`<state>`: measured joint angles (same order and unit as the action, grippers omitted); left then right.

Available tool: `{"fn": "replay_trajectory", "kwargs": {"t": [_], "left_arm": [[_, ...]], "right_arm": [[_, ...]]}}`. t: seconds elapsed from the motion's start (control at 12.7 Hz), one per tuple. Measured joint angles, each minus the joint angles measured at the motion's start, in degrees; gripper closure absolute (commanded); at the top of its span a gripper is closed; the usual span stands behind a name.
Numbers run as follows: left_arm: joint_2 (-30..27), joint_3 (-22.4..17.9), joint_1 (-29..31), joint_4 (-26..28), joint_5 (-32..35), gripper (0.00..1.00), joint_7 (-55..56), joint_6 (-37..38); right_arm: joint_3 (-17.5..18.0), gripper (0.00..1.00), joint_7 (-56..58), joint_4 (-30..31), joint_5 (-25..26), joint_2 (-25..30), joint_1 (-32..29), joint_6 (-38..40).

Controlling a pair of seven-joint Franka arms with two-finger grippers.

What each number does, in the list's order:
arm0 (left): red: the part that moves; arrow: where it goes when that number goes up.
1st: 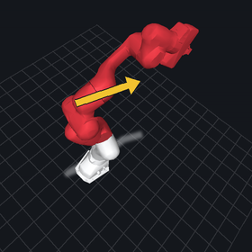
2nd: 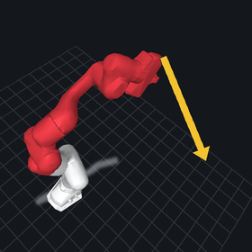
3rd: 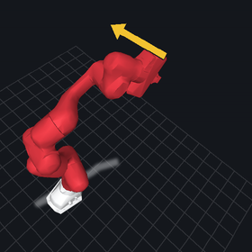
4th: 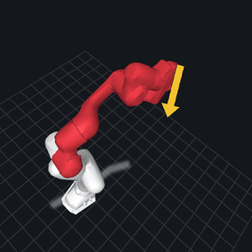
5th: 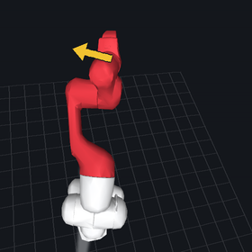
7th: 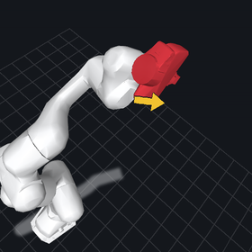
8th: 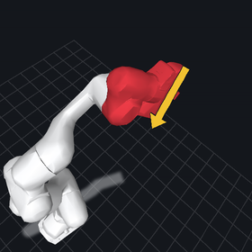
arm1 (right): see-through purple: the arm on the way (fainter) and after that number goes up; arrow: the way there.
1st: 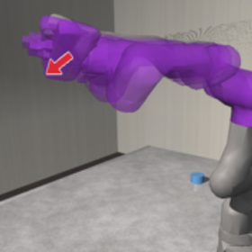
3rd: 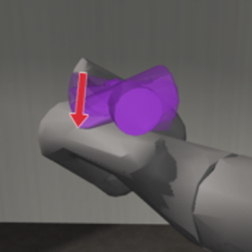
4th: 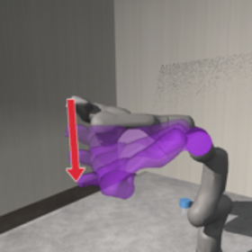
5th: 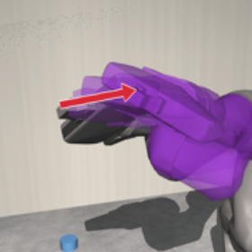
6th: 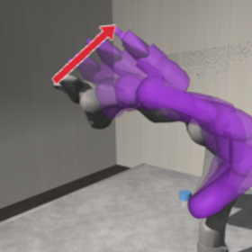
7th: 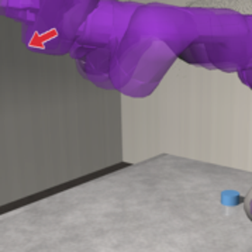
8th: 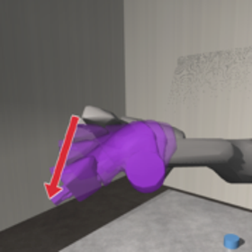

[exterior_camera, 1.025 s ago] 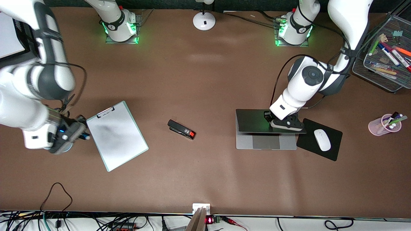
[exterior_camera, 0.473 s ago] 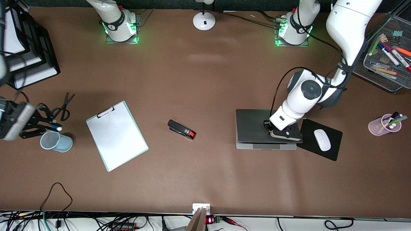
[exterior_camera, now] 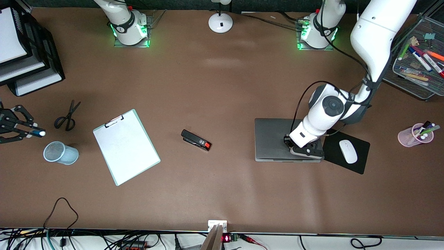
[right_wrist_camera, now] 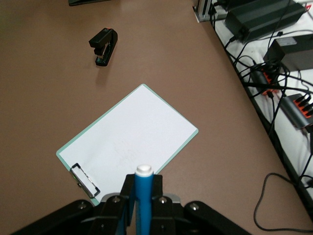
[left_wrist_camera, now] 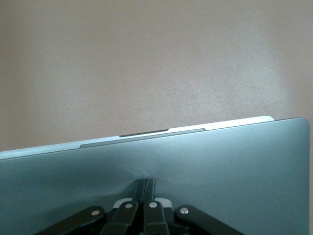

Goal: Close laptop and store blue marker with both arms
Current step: 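Lower the marker into the cup while the left gripper presses the lid shut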

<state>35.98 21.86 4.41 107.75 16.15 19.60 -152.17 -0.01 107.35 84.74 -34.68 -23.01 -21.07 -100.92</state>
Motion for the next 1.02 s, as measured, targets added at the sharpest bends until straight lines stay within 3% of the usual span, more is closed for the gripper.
{"fn": "replay_trajectory", "kwargs": {"t": [0.47, 1.02], "left_arm": [[4.8, -0.34, -0.1, -2.94, 0.1, 1.0, -0.03, -2.11], [4.93, -0.9, -0.08, -3.55, 0.63, 1.0, -0.06, -2.44]], "right_arm": [[-0.02, 1.0, 12.32, -1.72, -11.65, -6.79, -5.22, 2.77], [0.02, 1.0, 15.77, -7.22, -15.48, -12.94, -6.1, 3.67]]}}
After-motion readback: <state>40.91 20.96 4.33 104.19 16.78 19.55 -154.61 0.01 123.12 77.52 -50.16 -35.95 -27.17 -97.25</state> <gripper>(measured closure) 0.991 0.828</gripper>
